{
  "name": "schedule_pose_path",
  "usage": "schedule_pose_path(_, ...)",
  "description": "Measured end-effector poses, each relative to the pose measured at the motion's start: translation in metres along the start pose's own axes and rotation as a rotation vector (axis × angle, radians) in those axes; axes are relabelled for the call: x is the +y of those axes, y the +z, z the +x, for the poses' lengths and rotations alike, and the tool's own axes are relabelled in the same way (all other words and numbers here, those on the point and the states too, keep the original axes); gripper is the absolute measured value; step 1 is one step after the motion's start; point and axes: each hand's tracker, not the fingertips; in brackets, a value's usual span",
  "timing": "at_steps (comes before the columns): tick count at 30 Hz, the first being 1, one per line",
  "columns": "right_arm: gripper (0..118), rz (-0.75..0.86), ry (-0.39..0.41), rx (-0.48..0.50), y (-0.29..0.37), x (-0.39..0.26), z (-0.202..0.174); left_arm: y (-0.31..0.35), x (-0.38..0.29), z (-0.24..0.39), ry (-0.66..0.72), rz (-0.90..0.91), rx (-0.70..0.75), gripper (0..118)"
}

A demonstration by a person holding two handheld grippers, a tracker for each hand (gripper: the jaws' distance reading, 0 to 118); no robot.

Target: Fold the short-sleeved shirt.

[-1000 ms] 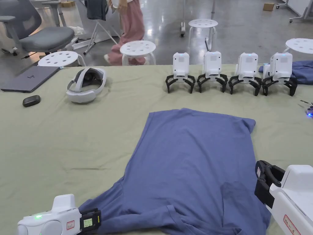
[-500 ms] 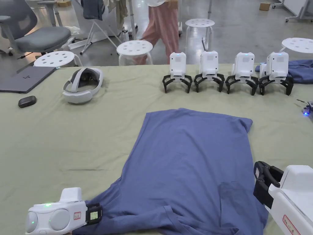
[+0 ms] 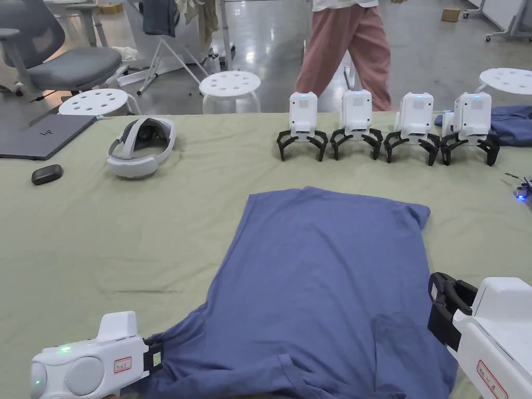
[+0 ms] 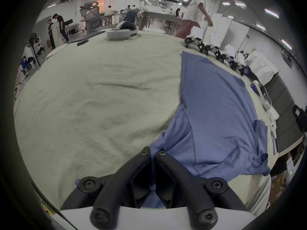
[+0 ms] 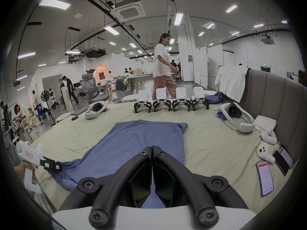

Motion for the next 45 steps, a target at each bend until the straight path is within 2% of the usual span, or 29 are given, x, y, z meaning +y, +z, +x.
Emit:
schedule_pose_path(7, 4, -0.017, 0.008, 0.043, -0.028, 0.019, -0.008, 0.02, 0.011, 0.001, 0.029, 0.07, -0.052, 0)
schedule_pose_path(16, 4, -0.035, -0.032, 0.142, -0.122, 0.062, -0.027, 0.027, 0.027, -0.004, 0.08, 0.151, -0.115, 0)
schedule_pose_path(21, 4, -0.09, -0.005, 0.205, -0.203, 0.085, -0.051, 0.019, 0.038, -0.011, 0.101, 0.156, -0.134, 0)
schedule_pose_path(26, 4, -0.209, 0.064, 0.241, -0.303, 0.097, -0.085, 0.008, 0.036, -0.018, 0.125, 0.148, -0.155, 0)
schedule_pose_path(27, 4, -0.235, 0.088, 0.234, -0.324, 0.098, -0.094, 0.006, 0.036, -0.019, 0.125, 0.146, -0.156, 0)
schedule_pose_path(32, 6, -0.307, 0.107, 0.227, -0.415, 0.095, -0.123, -0.002, 0.038, -0.026, 0.152, 0.137, -0.171, 0)
schedule_pose_path(33, 10, -0.315, 0.101, 0.225, -0.429, 0.094, -0.126, -0.003, 0.038, -0.026, 0.158, 0.136, -0.173, 0)
schedule_pose_path(34, 21, -0.345, 0.08, 0.219, -0.444, 0.093, -0.129, -0.005, 0.038, -0.026, 0.16, 0.133, -0.177, 0)
schedule_pose_path(35, 45, -0.357, 0.07, 0.207, -0.456, 0.091, -0.132, -0.006, 0.038, -0.027, 0.161, 0.132, -0.177, 0)
schedule_pose_path(36, 62, -0.372, 0.07, 0.204, -0.467, 0.089, -0.136, -0.008, 0.039, -0.027, 0.162, 0.13, -0.177, 0)
schedule_pose_path(38, 90, -0.38, 0.076, 0.201, -0.488, 0.083, -0.142, -0.012, 0.038, -0.028, 0.17, 0.128, -0.176, 0)
schedule_pose_path(39, 100, -0.396, 0.078, 0.188, -0.494, 0.081, -0.145, -0.014, 0.038, -0.029, 0.178, 0.128, -0.181, 0)
schedule_pose_path(41, 107, -0.438, 0.079, 0.171, -0.512, 0.074, -0.149, -0.018, 0.038, -0.032, 0.192, 0.123, -0.187, 0)
schedule_pose_path(45, 107, -0.46, 0.111, 0.159, -0.529, 0.059, -0.159, -0.023, 0.038, -0.034, 0.201, 0.121, -0.191, 0)
